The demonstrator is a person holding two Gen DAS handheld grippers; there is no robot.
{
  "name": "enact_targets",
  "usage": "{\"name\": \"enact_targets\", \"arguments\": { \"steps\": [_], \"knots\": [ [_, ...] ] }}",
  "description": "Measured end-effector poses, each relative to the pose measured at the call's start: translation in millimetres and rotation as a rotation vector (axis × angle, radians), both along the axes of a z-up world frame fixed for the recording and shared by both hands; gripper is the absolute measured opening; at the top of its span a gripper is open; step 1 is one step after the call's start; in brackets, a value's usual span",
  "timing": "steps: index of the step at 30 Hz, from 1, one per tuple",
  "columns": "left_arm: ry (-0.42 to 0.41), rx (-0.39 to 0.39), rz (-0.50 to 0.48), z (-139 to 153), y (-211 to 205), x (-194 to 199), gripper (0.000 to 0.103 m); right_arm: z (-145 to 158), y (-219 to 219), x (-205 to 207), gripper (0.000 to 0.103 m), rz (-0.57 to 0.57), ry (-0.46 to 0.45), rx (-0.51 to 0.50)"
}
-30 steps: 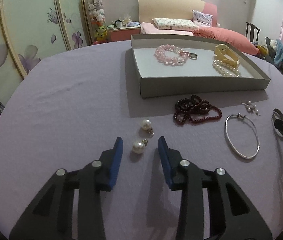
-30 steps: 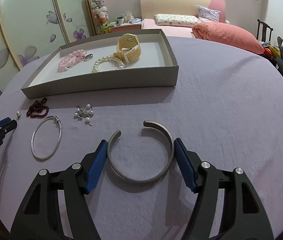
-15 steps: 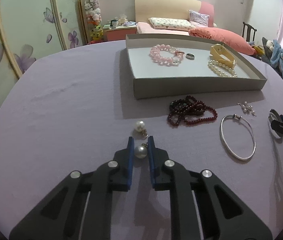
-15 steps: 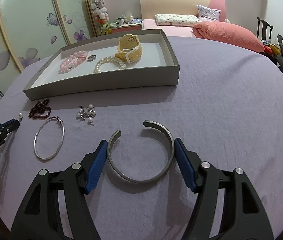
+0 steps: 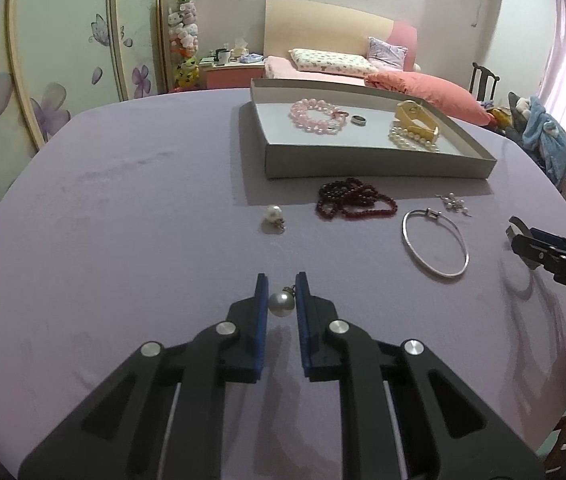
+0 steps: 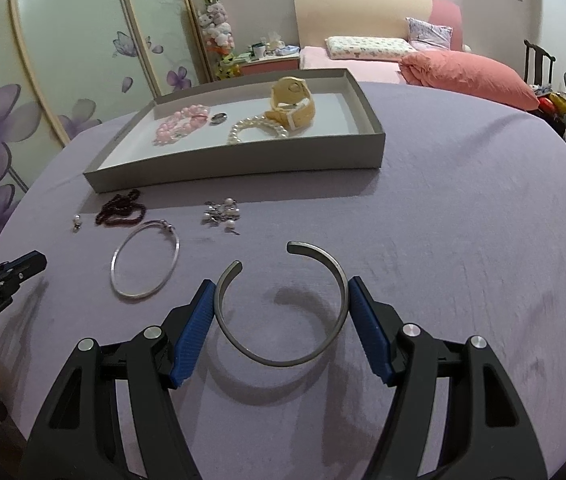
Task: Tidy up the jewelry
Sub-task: 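Lift the cuff bangle toward the tray with the right gripper while the left carries the earring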
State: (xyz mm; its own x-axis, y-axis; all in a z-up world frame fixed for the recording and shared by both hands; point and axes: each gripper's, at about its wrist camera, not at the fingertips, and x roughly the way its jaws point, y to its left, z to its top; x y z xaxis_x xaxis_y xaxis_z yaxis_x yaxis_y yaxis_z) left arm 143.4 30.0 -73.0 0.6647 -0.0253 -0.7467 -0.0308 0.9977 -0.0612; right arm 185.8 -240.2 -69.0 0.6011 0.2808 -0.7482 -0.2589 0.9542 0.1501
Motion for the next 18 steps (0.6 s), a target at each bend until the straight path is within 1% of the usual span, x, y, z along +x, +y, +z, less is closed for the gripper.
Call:
{"name": "enact_targets", "arguments": {
  "steps": [4, 6, 7, 13, 18],
  "knots": [
    [-0.029, -0.019, -0.01, 8.3, -5.8, -1.5, 0.014, 8.1, 0.0, -4.1, 0.067, -0.008, -0.028, 0.011],
    [-0.062, -0.031, -0.015, 16.3, -9.4, -2.4, 0.014, 14.6, 0.0, -6.2, 0.067, -0.016, -0.057, 0.015],
    [-0.092, -0.034, -0.019, 22.6, -12.0, -3.0, 0.014, 17.8, 0.6, -7.1, 0.067, -0.018, -0.071, 0.016],
    [-0.218, -0.029, -0.033, 47.4, -25.7, -5.6, 0.014, 34.9, 4.0, -11.6, 0.067, -0.021, -0.16, 0.032],
    [-0.275, -0.032, -0.033, 57.3, -32.5, -1.5, 0.014, 48.6, 7.3, -13.4, 0.067, -0.019, -0.233, 0.048]
  ]
}}
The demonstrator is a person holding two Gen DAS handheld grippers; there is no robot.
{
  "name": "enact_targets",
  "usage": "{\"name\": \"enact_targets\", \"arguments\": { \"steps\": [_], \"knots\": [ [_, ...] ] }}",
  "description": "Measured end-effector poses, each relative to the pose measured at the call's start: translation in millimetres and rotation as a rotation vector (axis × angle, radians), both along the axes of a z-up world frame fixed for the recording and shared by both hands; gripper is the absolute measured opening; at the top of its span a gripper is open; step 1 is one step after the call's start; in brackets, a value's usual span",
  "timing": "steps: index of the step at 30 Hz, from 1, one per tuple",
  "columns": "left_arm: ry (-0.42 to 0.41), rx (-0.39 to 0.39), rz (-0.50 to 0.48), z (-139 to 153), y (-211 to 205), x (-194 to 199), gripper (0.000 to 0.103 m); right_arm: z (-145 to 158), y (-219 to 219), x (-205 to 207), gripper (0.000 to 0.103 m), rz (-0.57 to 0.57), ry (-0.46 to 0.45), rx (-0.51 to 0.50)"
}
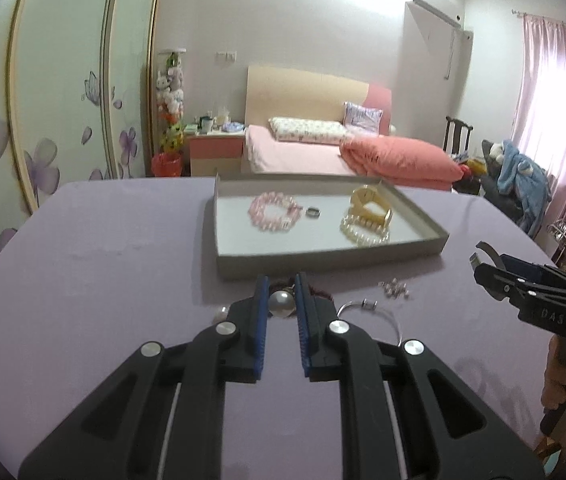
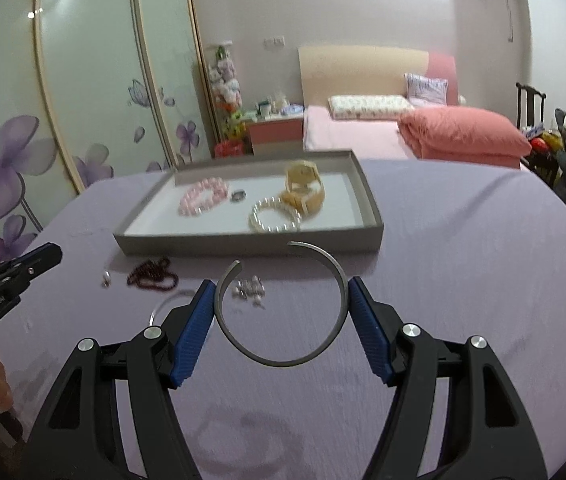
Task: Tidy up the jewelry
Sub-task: 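Lift the cuff bangle toward the tray with the right gripper while the left carries the earring, then lower the cuff bangle into the tray and open the right gripper while the left releases the earring there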
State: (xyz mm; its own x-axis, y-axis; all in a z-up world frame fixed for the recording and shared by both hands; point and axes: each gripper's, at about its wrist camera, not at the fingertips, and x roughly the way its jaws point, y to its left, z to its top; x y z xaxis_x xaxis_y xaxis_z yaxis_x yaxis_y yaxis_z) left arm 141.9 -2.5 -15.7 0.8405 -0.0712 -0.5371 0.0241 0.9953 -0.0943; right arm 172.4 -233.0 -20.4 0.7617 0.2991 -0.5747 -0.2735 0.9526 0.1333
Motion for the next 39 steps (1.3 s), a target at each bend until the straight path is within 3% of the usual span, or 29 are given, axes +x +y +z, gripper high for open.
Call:
{"name": "enact_targets", "arguments": {
  "steps": [13, 28, 33, 39],
  "knots": [
    [-0.172, 0.009, 0.033, 25.9, -9.5, 27.7, 0.014, 31.4, 11.9, 11.5, 0.067, -0.025, -0.17, 0.035],
    [-0.182, 0.012, 0.029, 25.5, -15.1, 62.7, 0.015, 35.8, 20.3, 42.0, 0.067, -0.052, -0.218, 0.049],
    [-0.169, 0.006, 0.022, 23.4, -16.2, 97.8, 0.015, 29.0, 26.2, 86.6, 0.067, -0.062, -0.171, 0.072],
    [-0.113, -0.001, 0.043, 8.1, -13.1, 142.4, 0.015, -7.7, 41.1, 133.5, 0.067, -0.03, -0.012, 0.088]
  ]
}}
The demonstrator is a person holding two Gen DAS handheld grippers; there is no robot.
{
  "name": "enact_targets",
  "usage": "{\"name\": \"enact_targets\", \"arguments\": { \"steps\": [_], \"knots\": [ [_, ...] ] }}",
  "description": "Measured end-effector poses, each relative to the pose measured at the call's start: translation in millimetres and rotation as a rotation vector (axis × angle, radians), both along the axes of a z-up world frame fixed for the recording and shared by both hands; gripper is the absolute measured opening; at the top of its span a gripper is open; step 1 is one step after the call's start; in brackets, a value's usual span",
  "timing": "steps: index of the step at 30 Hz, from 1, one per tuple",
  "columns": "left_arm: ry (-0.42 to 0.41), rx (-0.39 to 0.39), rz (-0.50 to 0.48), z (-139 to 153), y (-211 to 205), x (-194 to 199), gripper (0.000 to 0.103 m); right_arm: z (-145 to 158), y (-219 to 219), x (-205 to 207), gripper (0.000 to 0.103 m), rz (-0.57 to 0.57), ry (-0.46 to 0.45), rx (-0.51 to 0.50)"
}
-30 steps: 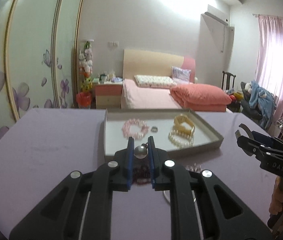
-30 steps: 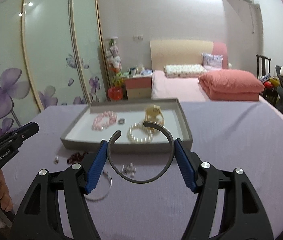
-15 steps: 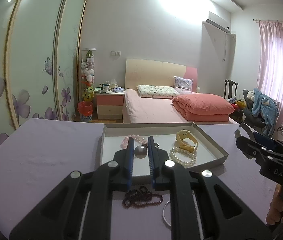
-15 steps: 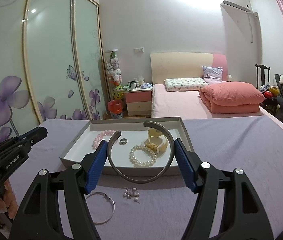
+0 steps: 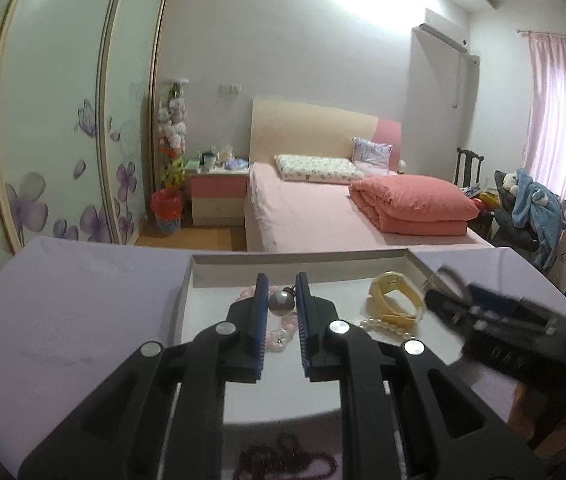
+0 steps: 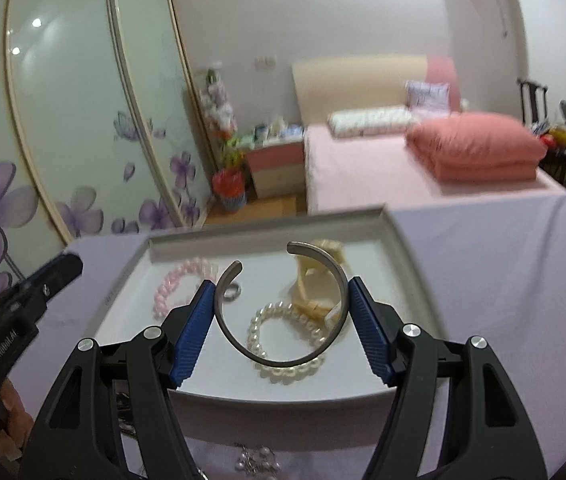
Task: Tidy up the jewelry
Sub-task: 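Lower the cuff bangle into the tray and open the right gripper while the left releases the earring there, then withdraw both open grippers from the tray toward the remaining jewelry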
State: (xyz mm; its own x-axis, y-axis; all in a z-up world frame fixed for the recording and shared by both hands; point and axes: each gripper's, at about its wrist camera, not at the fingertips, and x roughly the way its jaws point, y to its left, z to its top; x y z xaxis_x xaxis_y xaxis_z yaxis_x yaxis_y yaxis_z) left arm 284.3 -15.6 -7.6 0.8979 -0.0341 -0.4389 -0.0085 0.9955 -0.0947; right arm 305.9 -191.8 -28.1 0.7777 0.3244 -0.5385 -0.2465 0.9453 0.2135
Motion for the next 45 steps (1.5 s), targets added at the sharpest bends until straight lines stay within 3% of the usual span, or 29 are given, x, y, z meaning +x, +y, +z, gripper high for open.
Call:
{"name": "enact_targets", "arguments": {
  "steps": [6, 8, 9, 21, 22, 25, 37, 45],
  "knots": [
    [0.04, -0.019, 0.016, -13.7, 7.1, 19.6, 0.015, -18.6, 20.4, 13.4, 0.068, 0.057, 0.055, -0.029],
    [0.045, -0.02, 0.014, -15.9, 6.6, 21.1, 0.015, -16.8, 22.7, 12.5, 0.082, 0.058, 0.049, -0.029],
    [0.047, -0.02, 0.013, -17.2, 6.6, 21.5, 0.015, -14.7, 20.6, 10.3, 0.083, 0.054, 0.037, -0.028],
    [0.075, -0.012, -0.014, -26.6, -8.9, 42.0, 0.015, -4.2, -16.1, 5.7, 0.083, -0.009, -0.021, 0.015],
    [0.079, -0.013, -0.013, -27.0, -9.7, 44.7, 0.016, -5.1, -18.0, 7.4, 0.083, -0.011, -0.019, 0.019],
    [0.08, -0.021, -0.002, -28.2, -8.4, 48.8, 0.033, -7.1, -21.9, 9.4, 0.083, -0.016, -0.013, 0.027],
    [0.084, -0.035, 0.019, -29.3, -0.1, 49.8, 0.033, -6.9, -21.4, 11.5, 0.083, -0.011, -0.018, 0.021],
    [0.068, -0.04, 0.03, -19.3, 14.3, 22.0, 0.033, -2.1, -16.9, -6.6, 0.082, 0.008, -0.028, 0.002]
  ]
}}
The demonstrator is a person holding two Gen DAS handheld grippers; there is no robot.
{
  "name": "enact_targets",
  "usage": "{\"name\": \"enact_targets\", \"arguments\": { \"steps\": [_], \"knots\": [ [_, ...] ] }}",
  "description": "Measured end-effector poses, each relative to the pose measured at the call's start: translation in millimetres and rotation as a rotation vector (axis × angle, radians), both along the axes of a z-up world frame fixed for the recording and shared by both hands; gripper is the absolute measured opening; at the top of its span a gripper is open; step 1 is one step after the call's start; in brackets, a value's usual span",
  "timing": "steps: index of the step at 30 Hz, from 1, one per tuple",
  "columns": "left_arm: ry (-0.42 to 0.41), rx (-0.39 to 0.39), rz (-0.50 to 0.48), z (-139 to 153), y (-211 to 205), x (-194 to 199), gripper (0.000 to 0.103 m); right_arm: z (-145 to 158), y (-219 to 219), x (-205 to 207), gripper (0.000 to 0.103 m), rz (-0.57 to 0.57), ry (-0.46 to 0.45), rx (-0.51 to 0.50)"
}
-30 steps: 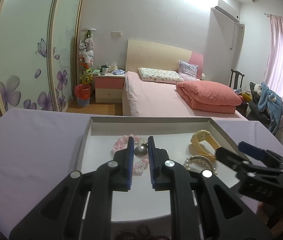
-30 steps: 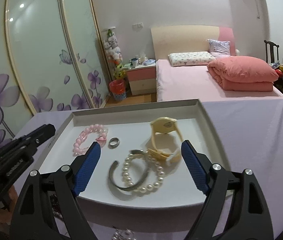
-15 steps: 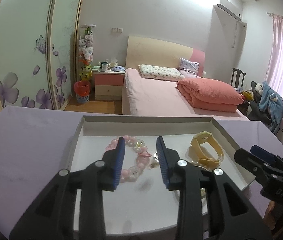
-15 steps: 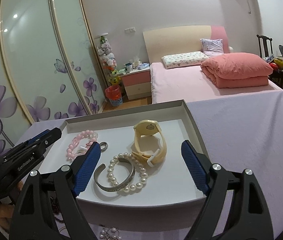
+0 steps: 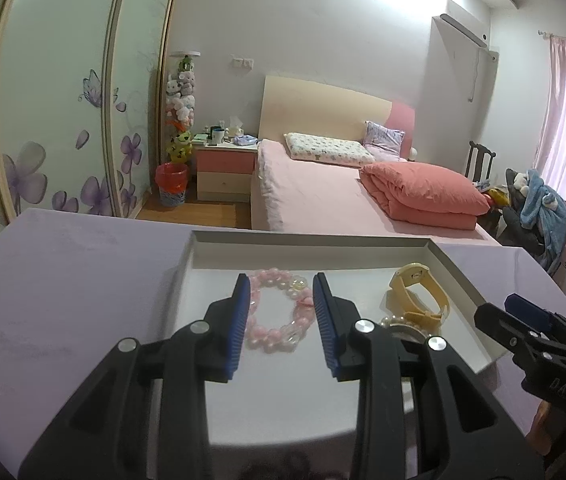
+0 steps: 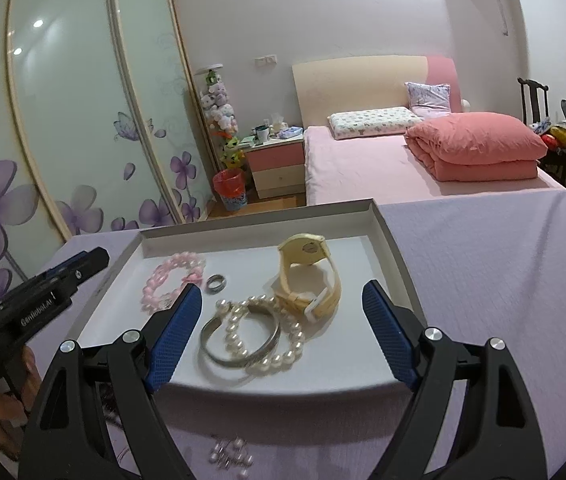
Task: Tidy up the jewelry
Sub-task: 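Withdraw both open grippers from the tray toward the remaining jewelry, then grasp the silver hoop bangle with the right gripper while the left gripper grasps the other pearl earring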
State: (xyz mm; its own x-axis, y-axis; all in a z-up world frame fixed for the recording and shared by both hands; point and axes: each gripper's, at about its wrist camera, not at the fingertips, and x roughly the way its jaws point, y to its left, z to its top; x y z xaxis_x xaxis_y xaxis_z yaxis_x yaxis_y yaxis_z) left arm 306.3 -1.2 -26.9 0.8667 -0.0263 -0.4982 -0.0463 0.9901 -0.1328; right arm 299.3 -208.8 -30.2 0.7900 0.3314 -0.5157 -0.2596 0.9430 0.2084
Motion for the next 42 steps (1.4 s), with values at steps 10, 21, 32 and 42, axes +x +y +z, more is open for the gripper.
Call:
{"name": "enact_targets", "arguments": {
  "steps": [10, 21, 32, 42],
  "knots": [
    [-0.02, 0.002, 0.023, 5.7, 27.9, -99.1, 0.05, -9.2, 1.5, -74.5, 0.082, 0.086, 0.063, -0.066],
    [0.019, 0.029, 0.052, -4.5, 49.3, -166.6, 0.065, -45.1, 29.5, -126.4, 0.082, 0.214, 0.247, -0.177],
    [0.014, -0.003, 0.098, 0.4, 65.6, -181.0, 0.068, -58.7, 84.0, -107.4, 0.085, 0.223, 0.278, -0.299],
    [0.028, 0.0, 0.11, -1.7, 72.3, -182.6, 0.068, -53.7, 90.6, -102.8, 0.07, 0.232, 0.258, -0.307]
  ]
}}
